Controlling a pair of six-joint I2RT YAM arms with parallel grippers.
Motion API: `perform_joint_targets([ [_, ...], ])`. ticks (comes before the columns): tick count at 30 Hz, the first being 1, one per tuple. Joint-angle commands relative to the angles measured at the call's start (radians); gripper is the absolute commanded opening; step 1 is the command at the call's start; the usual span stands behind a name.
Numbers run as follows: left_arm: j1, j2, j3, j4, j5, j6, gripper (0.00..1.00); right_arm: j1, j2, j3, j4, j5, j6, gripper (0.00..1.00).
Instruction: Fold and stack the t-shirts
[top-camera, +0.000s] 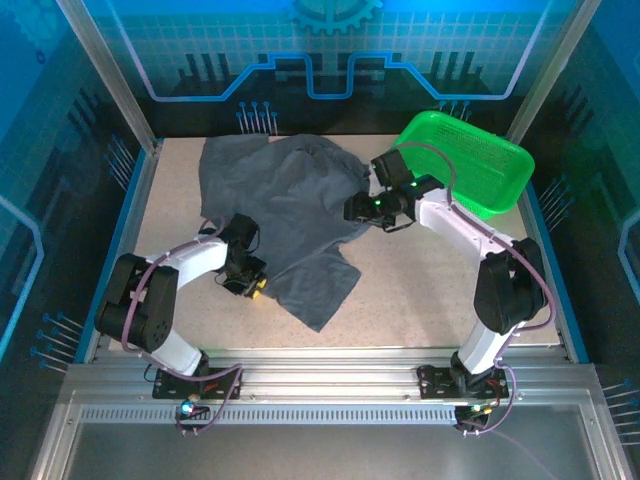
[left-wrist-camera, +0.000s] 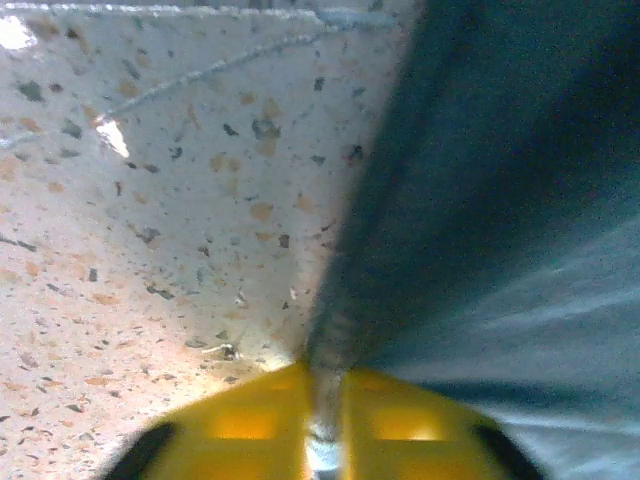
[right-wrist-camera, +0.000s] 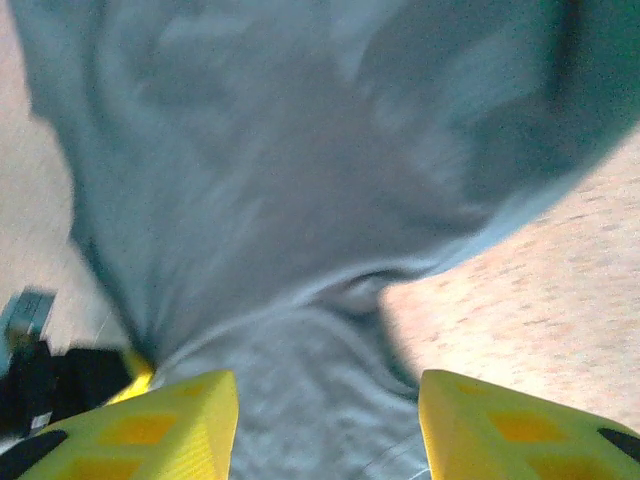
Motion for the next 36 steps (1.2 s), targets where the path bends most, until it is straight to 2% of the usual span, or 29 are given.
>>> perform_joint_targets([
  [1,0.020,-0.013,0.038,0.048,-0.097,0.033,0.00,-0.038,0.056,0.039,0.062,0.132,0.074,0.51],
  [6,0.154,-0.130,-0.007,-0.004,-0.110,0.100,0.00,-0.055,0.316,0.297,0.057,0.291,0.129,0.47],
  [11,0.276,-0.220,-0.021,-0.045,-0.110,0.151,0.00,-0.121,0.574,0.625,-0.067,0.348,0.189,0.42],
  [14,0.319,-0.254,-0.007,-0.074,-0.114,0.191,0.00,-0.179,0.662,0.721,-0.109,0.369,0.213,0.41],
  [23,0.395,-0.317,-0.012,-0.143,-0.140,0.236,0.00,-0.318,0.654,0.739,-0.086,0.360,0.221,0.39],
  [27,0.427,-0.326,0.021,-0.211,-0.214,0.261,0.00,-0.340,0.642,0.731,-0.093,0.341,0.225,0.39],
  [32,0.439,-0.308,0.098,-0.251,-0.311,0.298,0.00,-0.323,0.593,0.727,-0.109,0.283,0.177,0.42],
  [36,0.454,-0.294,0.147,-0.253,-0.360,0.321,0.00,-0.269,0.471,0.600,-0.123,0.305,0.155,0.48],
])
